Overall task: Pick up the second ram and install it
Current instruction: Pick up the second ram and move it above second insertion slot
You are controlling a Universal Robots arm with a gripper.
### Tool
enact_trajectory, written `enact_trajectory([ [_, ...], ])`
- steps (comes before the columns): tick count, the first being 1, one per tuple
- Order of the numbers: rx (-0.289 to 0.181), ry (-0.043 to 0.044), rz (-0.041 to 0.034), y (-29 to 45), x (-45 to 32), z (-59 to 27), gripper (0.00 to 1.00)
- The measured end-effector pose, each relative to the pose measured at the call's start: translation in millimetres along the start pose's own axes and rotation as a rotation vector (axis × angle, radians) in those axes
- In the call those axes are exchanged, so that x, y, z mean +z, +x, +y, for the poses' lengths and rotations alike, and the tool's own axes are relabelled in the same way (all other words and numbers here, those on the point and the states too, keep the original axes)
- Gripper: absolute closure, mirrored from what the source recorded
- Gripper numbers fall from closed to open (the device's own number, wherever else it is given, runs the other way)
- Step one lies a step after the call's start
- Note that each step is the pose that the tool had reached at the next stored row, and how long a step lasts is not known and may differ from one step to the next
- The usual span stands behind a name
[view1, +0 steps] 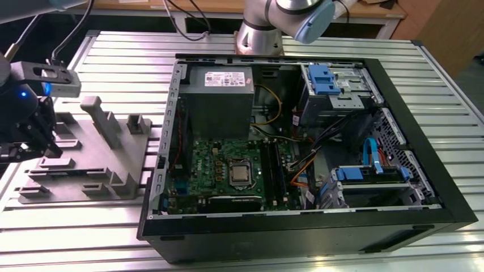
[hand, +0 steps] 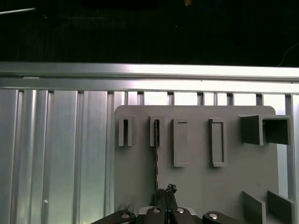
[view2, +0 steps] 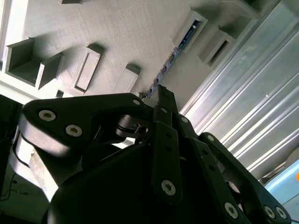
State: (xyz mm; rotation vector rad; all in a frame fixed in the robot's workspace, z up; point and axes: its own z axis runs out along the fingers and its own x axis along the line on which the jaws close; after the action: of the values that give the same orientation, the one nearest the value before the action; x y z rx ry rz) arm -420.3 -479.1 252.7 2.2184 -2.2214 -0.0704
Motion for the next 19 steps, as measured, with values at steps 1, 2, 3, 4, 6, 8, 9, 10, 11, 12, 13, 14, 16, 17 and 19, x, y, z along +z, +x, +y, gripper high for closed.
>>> enact_trajectory([
  [1,0.000,-0.0002,0.0001,0.0,0.6,0.3,0.90],
  [2,0.000,-0.0001,0.0001,0.0,1.2,0.9,0.90],
  [3,0.000,0.0001,0.0001,0.0,1.9,1.8,0.90],
  [4,0.000,0.0001,0.0001,0.1,2.5,2.8,0.90],
  [6,0.000,0.0004,0.0000,0.1,4.1,4.8,0.90],
  [8,0.000,0.0006,0.0002,0.2,5.9,6.0,0.90],
  [9,0.000,0.0006,0.0010,0.2,6.9,6.2,0.90],
  [10,0.000,0.0004,0.0021,0.3,7.6,6.3,0.90],
  [11,0.000,0.0003,0.0029,0.3,8.5,6.2,0.90],
  [12,0.000,0.0003,0.0036,0.3,9.5,6.3,0.90],
  [13,0.000,0.0004,0.0039,0.3,10.5,6.3,0.90],
  [14,0.000,0.0003,0.0041,0.3,11.0,6.2,0.90],
  [16,0.000,0.0000,0.0044,0.4,11.1,6.3,0.90],
  [17,0.000,0.0006,0.0039,0.3,11.9,6.2,0.90],
  [19,0.000,0.0005,0.0041,0.4,13.7,6.1,0.90],
])
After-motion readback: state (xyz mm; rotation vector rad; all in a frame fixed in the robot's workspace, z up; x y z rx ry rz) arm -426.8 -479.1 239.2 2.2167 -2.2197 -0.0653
